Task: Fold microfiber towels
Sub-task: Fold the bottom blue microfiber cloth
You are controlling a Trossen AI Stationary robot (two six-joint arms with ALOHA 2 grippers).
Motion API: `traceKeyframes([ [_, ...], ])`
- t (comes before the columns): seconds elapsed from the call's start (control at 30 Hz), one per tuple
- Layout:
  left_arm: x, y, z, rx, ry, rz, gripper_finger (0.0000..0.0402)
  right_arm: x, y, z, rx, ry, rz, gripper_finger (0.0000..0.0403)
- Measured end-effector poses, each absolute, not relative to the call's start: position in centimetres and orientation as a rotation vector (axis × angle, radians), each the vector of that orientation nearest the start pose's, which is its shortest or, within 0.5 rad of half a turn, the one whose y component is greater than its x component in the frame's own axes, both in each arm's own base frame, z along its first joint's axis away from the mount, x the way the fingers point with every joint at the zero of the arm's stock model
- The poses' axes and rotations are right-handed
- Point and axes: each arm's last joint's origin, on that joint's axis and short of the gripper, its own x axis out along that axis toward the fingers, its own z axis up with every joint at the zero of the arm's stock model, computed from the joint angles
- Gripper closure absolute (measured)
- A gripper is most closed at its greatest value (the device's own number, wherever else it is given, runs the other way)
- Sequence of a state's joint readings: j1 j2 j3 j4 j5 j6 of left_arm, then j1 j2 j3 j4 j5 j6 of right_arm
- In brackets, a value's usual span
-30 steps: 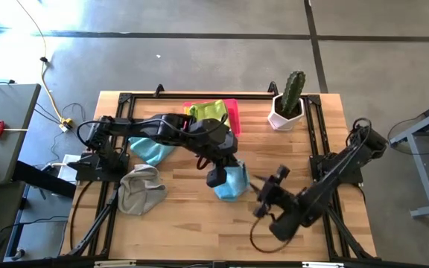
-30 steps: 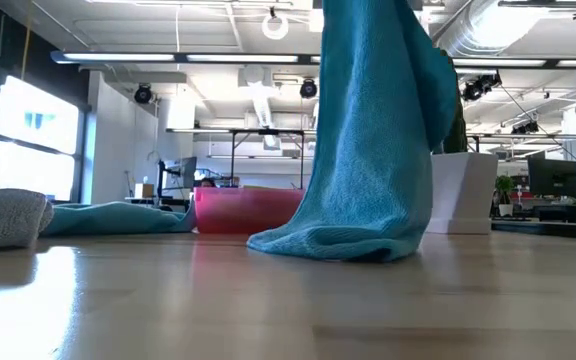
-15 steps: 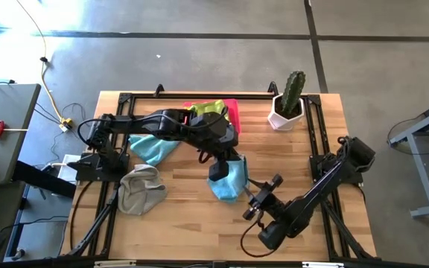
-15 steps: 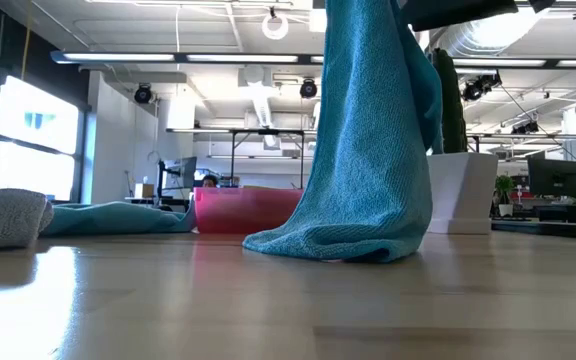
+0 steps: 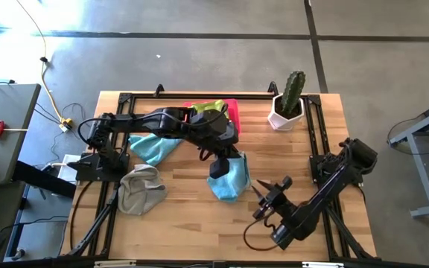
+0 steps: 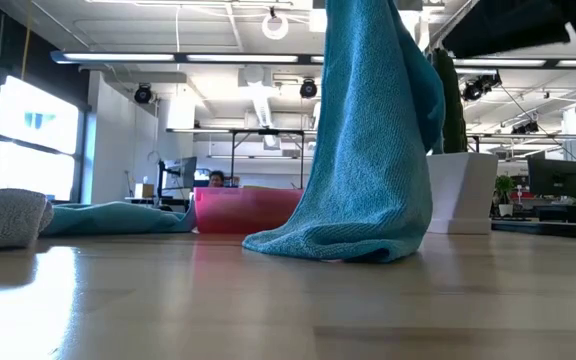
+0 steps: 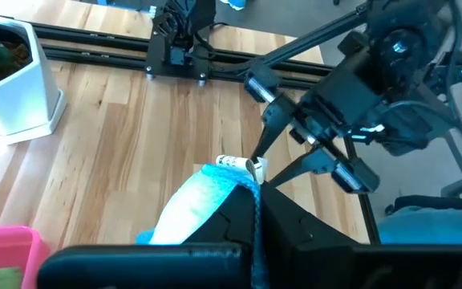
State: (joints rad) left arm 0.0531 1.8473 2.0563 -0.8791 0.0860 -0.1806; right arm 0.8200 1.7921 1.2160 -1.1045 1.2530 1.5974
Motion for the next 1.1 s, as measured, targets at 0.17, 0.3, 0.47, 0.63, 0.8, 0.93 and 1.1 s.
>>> traceKeyframes([
  [0.17,39.4,2.3,40.7,-0.225,0.669,0.04,0.0401,23.1,20.3,19.3,0.061,0.336,-0.773,0.0281],
  [0.3,39.4,2.7,40.7,-0.228,0.668,0.049,0.0401,23.5,19.8,19.1,0.102,0.408,-0.796,0.028],
  [0.47,39.4,3.1,40.7,-0.231,0.667,0.058,0.0401,24.0,19.4,18.9,0.148,0.477,-0.816,0.0266],
  [0.63,39.4,3.1,40.7,-0.225,0.667,0.058,0.0401,24.3,19.2,19.9,0.16,0.494,-0.84,0.0257],
  [0.8,39.4,3.1,40.7,-0.214,0.667,0.054,0.0401,25.6,18.6,21.7,0.236,0.554,-0.884,0.0256],
  [0.93,39.4,3.1,40.7,-0.206,0.667,0.051,0.0401,26.6,17.4,21.8,0.262,0.602,-0.922,0.0256],
  [1.1,39.4,3.2,40.7,-0.197,0.668,0.048,0.0401,27.3,16.4,21.7,0.295,0.631,-0.955,0.0256],
])
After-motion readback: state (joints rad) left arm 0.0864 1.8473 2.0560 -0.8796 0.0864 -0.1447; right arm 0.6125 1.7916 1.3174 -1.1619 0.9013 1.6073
